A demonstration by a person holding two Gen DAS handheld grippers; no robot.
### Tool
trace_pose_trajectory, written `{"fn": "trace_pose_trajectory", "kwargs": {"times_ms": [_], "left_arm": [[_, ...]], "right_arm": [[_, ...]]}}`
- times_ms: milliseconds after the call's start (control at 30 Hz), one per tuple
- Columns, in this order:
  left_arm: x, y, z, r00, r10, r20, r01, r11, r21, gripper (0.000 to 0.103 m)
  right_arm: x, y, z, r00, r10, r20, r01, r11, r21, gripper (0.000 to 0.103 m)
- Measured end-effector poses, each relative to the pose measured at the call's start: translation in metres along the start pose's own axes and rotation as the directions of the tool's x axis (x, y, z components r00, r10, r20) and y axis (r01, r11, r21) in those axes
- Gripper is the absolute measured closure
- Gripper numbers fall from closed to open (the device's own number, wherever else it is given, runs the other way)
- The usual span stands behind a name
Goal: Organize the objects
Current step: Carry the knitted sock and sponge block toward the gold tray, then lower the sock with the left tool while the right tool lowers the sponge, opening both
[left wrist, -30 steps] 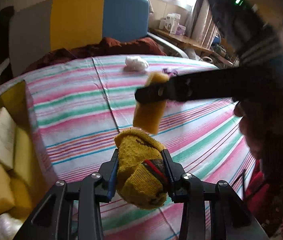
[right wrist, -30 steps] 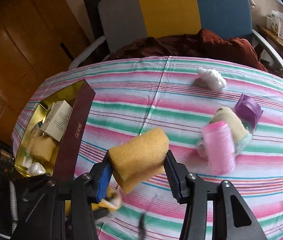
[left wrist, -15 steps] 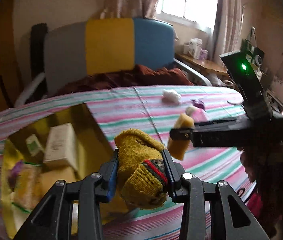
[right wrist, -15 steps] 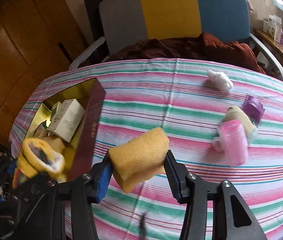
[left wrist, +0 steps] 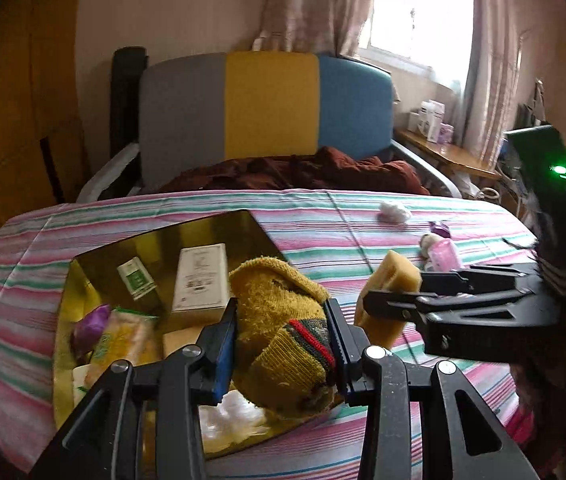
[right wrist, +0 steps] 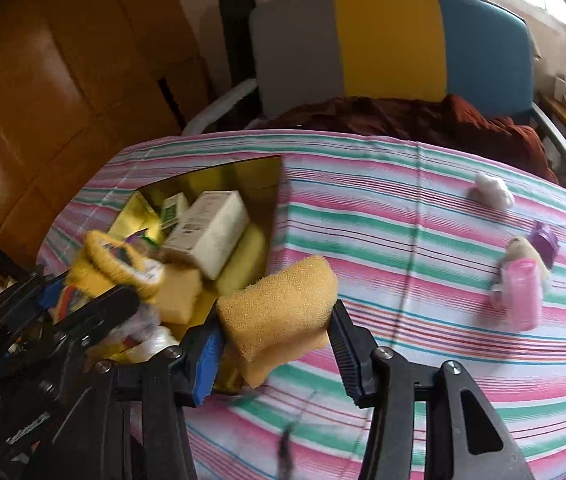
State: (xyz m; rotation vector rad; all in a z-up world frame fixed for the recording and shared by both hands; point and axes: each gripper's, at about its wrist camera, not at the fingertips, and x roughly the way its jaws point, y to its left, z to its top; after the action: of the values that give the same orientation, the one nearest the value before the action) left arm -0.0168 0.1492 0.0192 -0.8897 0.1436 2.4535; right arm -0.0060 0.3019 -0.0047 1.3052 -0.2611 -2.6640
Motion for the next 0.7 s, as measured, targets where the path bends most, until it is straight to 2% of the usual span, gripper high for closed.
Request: {"fn": "trace_pose_trajectory", "kwargs": {"times_ms": [433, 633, 700], "left_arm": [[-0.005, 0.074, 0.001, 0.993, 0.116, 0.003, -0.114, 0.983, -0.145, 0.062], [0.010, 0.103, 0.014, 0.970, 0.240, -0.020, -0.240, 0.957, -0.164, 0.059], [0.009, 0.105, 0.017, 0.964, 0.265, -0.004, -0.262, 0.951, -0.162, 0.053]], "right_arm": [[0.016, 0.061, 0.005, 0.999, 0.040, -0.027, -0.042, 0.993, -0.108, 0.053], [0.032, 0.078, 0.019, 0.999, -0.041, -0.024, 0.038, 0.991, -0.128, 0.049], [0.042, 0.079, 0.024, 0.997, -0.069, -0.036, 0.064, 0.991, -0.114, 0.048]]}}
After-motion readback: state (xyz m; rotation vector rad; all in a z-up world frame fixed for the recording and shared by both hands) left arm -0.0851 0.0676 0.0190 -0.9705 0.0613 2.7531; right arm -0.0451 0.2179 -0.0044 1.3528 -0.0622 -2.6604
